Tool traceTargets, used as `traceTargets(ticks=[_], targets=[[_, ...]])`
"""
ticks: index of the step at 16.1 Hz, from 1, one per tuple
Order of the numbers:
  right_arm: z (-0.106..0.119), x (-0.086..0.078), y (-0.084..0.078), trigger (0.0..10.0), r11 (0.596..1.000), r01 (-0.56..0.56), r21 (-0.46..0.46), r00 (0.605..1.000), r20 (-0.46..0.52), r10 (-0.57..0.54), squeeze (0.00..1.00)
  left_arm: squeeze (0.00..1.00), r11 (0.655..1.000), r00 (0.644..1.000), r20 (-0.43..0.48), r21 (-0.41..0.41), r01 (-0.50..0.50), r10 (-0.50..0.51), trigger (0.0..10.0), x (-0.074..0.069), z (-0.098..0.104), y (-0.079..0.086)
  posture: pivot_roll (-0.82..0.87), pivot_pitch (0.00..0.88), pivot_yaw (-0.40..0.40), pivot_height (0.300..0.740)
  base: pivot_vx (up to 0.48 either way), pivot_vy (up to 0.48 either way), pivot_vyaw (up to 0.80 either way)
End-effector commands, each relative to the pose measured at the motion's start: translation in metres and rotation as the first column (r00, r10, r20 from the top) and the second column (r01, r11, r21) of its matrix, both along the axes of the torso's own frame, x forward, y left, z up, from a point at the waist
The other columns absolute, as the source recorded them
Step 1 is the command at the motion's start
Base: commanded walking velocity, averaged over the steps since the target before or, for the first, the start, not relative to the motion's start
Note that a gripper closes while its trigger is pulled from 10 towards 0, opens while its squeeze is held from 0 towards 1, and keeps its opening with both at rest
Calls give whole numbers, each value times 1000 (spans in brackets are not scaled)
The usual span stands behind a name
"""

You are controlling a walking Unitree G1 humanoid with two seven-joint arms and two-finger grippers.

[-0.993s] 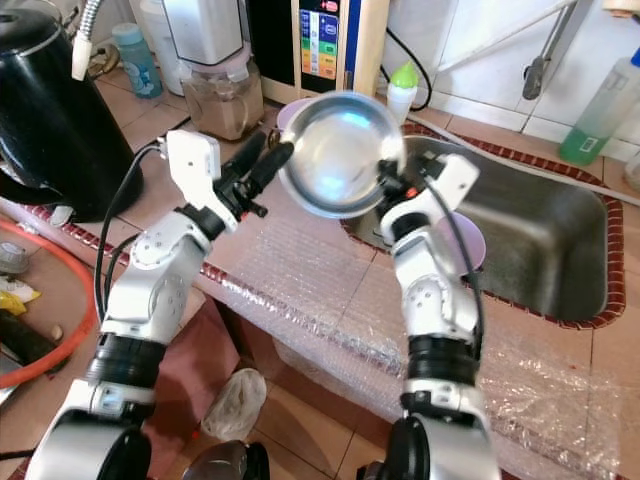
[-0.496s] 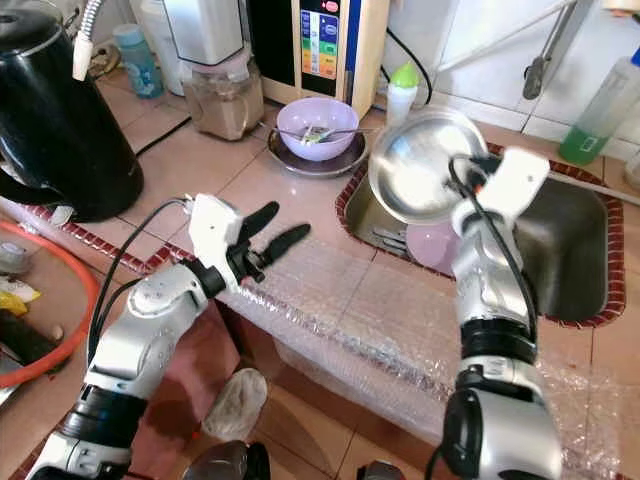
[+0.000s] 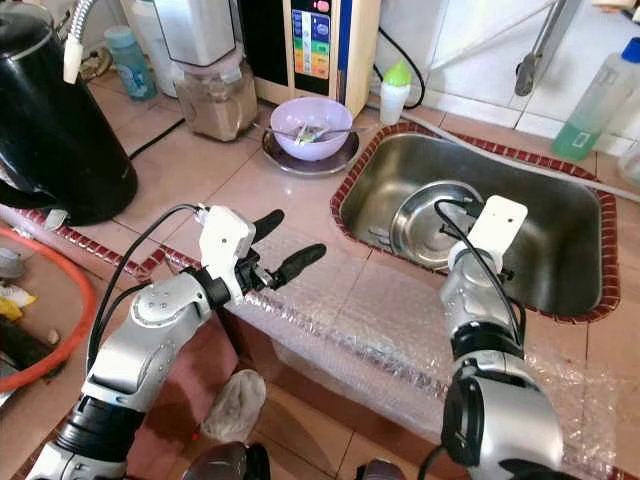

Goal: Kitchen organization

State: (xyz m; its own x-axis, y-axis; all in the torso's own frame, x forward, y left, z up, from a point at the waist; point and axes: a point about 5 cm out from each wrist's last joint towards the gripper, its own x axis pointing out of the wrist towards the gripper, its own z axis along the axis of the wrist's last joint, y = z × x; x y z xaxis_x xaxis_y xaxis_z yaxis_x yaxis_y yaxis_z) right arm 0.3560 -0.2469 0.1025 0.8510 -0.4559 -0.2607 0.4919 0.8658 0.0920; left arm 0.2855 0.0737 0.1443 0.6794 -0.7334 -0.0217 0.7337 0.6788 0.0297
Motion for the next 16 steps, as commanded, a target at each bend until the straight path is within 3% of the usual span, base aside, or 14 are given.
traceTargets(ticks=[1, 2, 3, 8, 10, 11, 13, 14, 15, 16], targets=[[-16, -5, 6, 10000, 999, 3, 54, 999, -53, 0, 329, 1000, 999, 1000, 7, 34, 8, -9, 10000, -2, 0, -1, 31, 93, 55, 740, 0, 0, 0], [-17, -5, 7, 10000, 999, 1, 53, 998, -57, 2, 329, 1000, 999, 1000, 8, 39, 8, -9, 10000, -2, 0, -1, 31, 93, 55, 740, 0, 0, 0], [-20, -5, 9, 10000, 998, -2, 69, 998, -64, 6, 1000, 1000, 999, 1000, 2, 45, 7, -8, 10000, -3, -2, 0, 38, 90, 48, 740, 0, 0, 0], [-22, -6, 10, 10000, 998, -17, 63, 998, -64, 21, 1000, 1000, 997, 1000, 0, 68, -21, 21, 10000, -3, -6, 3, 31, 78, 45, 740, 0, 0, 0], [-21, -6, 11, 10000, 998, -38, 47, 998, -43, 40, 1000, 1000, 995, 997, 1, 62, -74, 75, 10000, 0, -7, 6, 23, 65, 44, 740, 0, 0, 0], [-17, -6, 15, 10000, 996, -85, -14, 996, -12, 85, 1000, 1000, 978, 980, 47, 72, -196, 193, 10000, 4, -5, 16, 16, 55, 45, 740, 0, 0, 0], [-14, -9, 20, 10000, 984, -145, -106, 989, 20, 148, 1000, 1000, 950, 949, 57, 31, -311, 309, 10000, 6, -3, 27, 10, 46, 42, 740, 0, 0, 0], [-13, -12, 23, 10000, 974, -168, -150, 984, 37, 175, 1000, 388, 931, 929, 57, 1, -365, 365, 10000, 6, -2, 33, 8, 43, 42, 740, 0, 0, 0], [-11, -15, 26, 10000, 960, -194, -200, 976, 57, 209, 1000, 0, 914, 912, 52, -22, -406, 407, 10000, 5, -1, 37, 7, 35, 39, 740, 0, 0, 0], [-7, -20, 28, 10000, 944, -209, -255, 967, 87, 238, 1000, 0, 893, 892, 56, -52, -447, 449, 10000, 3, -1, 42, 3, 25, 34, 740, 0, 0, 0]])
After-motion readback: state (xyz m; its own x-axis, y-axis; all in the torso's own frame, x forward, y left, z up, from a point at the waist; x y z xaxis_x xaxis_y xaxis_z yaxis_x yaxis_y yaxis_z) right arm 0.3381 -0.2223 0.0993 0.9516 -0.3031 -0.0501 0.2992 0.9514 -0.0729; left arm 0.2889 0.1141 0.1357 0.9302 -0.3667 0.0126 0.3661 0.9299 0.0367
